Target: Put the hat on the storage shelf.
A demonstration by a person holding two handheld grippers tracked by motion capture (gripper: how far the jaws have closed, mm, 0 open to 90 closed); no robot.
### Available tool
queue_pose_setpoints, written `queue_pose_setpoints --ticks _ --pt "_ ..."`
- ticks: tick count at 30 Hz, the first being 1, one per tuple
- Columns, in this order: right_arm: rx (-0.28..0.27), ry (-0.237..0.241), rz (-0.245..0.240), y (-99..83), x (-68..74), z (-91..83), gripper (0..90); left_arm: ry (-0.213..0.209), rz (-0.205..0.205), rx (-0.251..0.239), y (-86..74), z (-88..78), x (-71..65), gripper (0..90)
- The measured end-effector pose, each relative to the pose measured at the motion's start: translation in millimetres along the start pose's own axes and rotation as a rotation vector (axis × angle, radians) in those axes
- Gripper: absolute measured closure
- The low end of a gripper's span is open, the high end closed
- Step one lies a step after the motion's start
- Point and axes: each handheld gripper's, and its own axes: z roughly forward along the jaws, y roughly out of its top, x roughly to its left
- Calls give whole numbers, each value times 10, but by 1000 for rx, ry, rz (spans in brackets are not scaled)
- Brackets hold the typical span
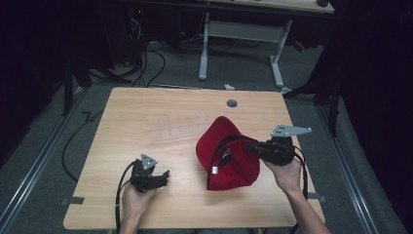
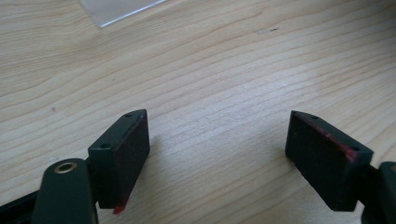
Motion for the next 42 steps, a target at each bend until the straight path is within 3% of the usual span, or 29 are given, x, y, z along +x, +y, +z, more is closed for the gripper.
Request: queue_pose_setpoints --ticks 5,7,8,11,12,13,17,25,30,37,42 --pt "-7 25 -1 47 56 17 834 -63 77 5 -41 -16 -240 252" --pt "-8 31 -3 57 73 24 834 -121 116 3 -61 -16 -425 258" --pt "-8 31 -3 57 73 24 834 -121 116 3 -61 -16 -425 257" --pt "-12 36 -7 76 104 20 834 -156 161 18 -110 20 -594 249" --pt "-16 38 -8 97 121 13 834 -180 161 24 -122 41 -679 244" --pt "-16 38 -8 97 121 13 834 -180 161 24 -122 41 -679 244" --pt "-25 60 1 140 144 22 833 -239 116 10 -94 57 -820 243" --pt "-44 99 10 193 189 82 834 -288 72 -11 -89 48 -925 239" --pt "-31 102 2 192 232 148 834 -290 72 -44 -66 3 -945 240" --pt "6 74 27 112 172 188 833 -286 81 -88 -43 -94 -934 239" --pt "60 58 30 60 134 197 832 -275 65 -119 -36 -174 -910 240"
